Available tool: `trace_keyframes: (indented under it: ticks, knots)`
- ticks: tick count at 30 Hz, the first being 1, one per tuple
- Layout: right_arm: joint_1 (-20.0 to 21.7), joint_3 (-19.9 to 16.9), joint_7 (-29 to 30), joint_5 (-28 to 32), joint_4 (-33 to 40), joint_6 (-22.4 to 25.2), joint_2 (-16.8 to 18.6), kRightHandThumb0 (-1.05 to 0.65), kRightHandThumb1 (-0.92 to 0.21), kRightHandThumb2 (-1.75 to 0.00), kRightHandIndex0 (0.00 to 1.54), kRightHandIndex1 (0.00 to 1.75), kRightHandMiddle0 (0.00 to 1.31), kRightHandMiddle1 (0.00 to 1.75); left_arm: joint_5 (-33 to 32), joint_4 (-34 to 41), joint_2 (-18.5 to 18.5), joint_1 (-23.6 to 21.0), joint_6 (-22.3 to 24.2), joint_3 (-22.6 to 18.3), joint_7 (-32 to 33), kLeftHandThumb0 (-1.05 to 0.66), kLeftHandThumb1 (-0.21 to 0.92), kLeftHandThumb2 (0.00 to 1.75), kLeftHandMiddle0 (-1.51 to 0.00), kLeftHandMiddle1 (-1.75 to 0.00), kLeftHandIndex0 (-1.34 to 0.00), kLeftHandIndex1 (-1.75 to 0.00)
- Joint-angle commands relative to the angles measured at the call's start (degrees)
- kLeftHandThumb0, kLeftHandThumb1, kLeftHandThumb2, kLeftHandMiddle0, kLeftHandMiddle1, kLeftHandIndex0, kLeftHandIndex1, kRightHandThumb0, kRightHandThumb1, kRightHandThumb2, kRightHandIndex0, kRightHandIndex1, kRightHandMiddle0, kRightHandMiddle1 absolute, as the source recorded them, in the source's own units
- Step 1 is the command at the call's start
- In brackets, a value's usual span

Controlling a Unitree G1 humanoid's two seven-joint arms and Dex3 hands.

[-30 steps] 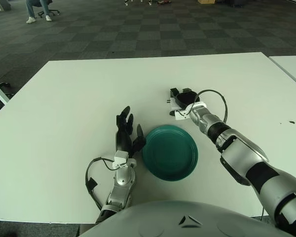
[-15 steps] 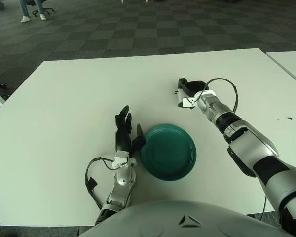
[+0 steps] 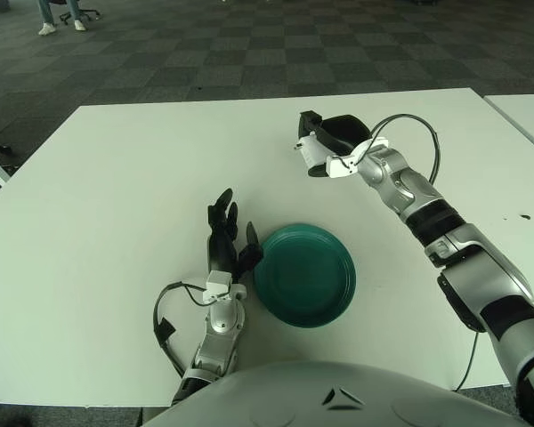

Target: Put the charger into the plate.

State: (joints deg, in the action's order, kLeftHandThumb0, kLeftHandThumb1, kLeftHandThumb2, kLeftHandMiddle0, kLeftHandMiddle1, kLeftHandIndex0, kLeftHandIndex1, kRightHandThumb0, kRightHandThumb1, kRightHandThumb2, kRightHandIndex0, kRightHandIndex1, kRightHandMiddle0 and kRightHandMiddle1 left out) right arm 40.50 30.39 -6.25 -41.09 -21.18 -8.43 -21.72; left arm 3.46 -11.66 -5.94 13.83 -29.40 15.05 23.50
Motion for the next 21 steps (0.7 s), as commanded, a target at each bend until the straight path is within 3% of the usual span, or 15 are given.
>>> trace_keyframes:
  ticks: [1, 7, 21]
  knots:
    - [-6.0, -1.4, -7.4, 0.9, 16.1, 1.3, -3.3, -0.45, -0.41, -1.2, 0.79, 1.75, 0.54, 1.75, 0.8, -5.8, -3.3, 6.2, 2.9, 0.5, 0.0, -0.87, 0.92, 0.94, -0.38, -0.01, 0.0, -0.76]
    - [-11.6, -2.5, -11.7, 0.4, 25.7, 1.9, -5.3, -0.44, -0.43, -1.18, 0.8, 1.75, 0.53, 1.75, 1.5, -5.7, -3.3, 6.4, 2.6, 0.7, 0.4, -0.88, 0.92, 0.95, -0.39, -0.02, 0.0, -0.77]
    - [-19.8, -2.6, -18.7, 0.9, 35.9, -0.5, -6.8, -0.45, -0.42, -1.19, 0.96, 1.75, 0.53, 1.75, 2.6, -4.6, -3.3, 6.9, 3.5, 0.6, 1.1, -0.91, 0.92, 0.96, -0.39, -0.01, 0.0, -0.77]
